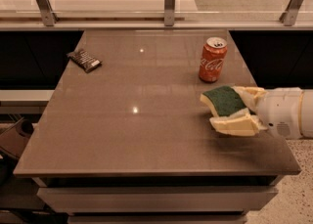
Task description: Move sponge near rxbar chocolate
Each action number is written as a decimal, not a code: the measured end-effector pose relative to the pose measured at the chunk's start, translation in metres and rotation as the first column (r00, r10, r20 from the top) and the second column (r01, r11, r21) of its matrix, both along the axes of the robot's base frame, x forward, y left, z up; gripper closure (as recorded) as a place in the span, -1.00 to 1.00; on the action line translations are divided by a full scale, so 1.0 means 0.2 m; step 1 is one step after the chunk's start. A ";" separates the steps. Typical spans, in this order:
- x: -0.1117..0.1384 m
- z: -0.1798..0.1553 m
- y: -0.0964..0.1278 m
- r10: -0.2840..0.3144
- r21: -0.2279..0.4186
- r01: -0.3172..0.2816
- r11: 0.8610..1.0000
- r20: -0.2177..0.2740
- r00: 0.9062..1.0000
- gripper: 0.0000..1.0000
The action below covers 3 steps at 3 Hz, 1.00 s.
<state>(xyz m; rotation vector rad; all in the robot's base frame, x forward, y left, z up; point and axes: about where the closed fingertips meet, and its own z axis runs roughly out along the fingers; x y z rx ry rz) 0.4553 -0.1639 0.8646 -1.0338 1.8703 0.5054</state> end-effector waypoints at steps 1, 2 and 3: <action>0.08 0.19 0.11 0.067 -0.052 -0.065 0.997 0.043 0.997 1.00; 0.13 0.38 0.25 0.100 -0.079 -0.093 0.992 0.080 0.992 1.00; 0.17 0.53 0.39 0.116 -0.084 -0.107 0.991 0.106 0.988 1.00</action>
Offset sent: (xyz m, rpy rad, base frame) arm 0.0401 0.0808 0.1195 -0.1005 -0.1263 0.1204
